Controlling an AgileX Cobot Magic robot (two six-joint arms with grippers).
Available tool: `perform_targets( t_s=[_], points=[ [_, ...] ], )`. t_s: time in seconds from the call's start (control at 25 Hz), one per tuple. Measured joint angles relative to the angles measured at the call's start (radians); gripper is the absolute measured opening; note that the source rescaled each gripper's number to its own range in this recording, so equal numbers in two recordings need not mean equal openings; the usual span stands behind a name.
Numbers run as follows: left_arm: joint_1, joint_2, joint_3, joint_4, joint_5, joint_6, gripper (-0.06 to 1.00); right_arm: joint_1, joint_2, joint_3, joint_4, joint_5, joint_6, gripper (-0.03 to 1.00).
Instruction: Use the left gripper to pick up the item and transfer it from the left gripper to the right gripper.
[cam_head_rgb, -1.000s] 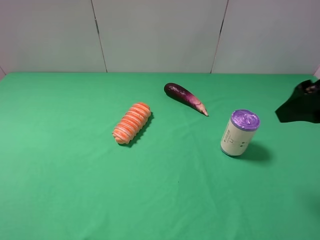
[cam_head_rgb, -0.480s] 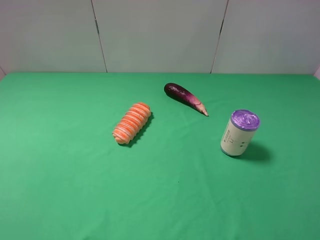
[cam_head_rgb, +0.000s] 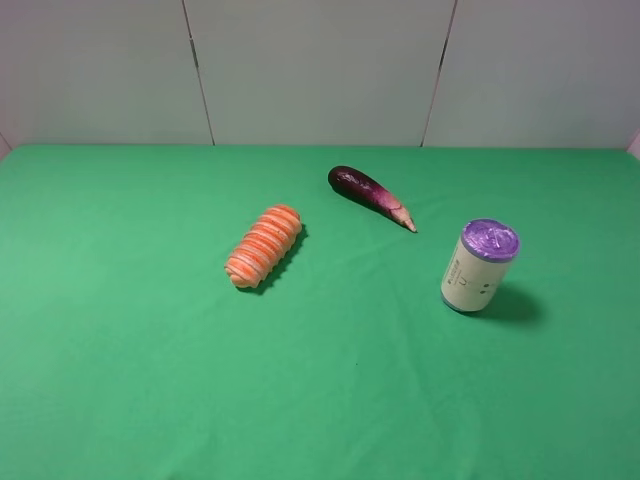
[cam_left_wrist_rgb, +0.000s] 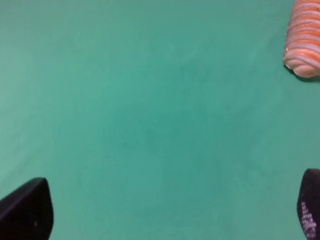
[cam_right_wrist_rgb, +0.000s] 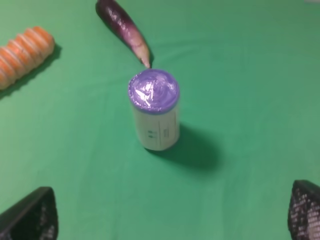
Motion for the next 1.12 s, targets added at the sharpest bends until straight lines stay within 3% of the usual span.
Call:
perform_targets(
  t_s=[0.16,0.48,1.12],
  points=[
    [0.0,0.0,0.0,0.0,0.0,0.0,0.95,0.0,-0.1,0.095,-0.001,-0.072,0.004,1.0],
    [0.0,0.0,0.0,0.0,0.0,0.0,0.95,0.0,-0.256,0.201,-0.006,-0.126,0.006,1.0],
    [0.0,0.0,0.0,0.0,0.0,0.0,0.95,-0.024,-0.266,0.212,0.026,-0.147,0.006,1.0]
  ],
)
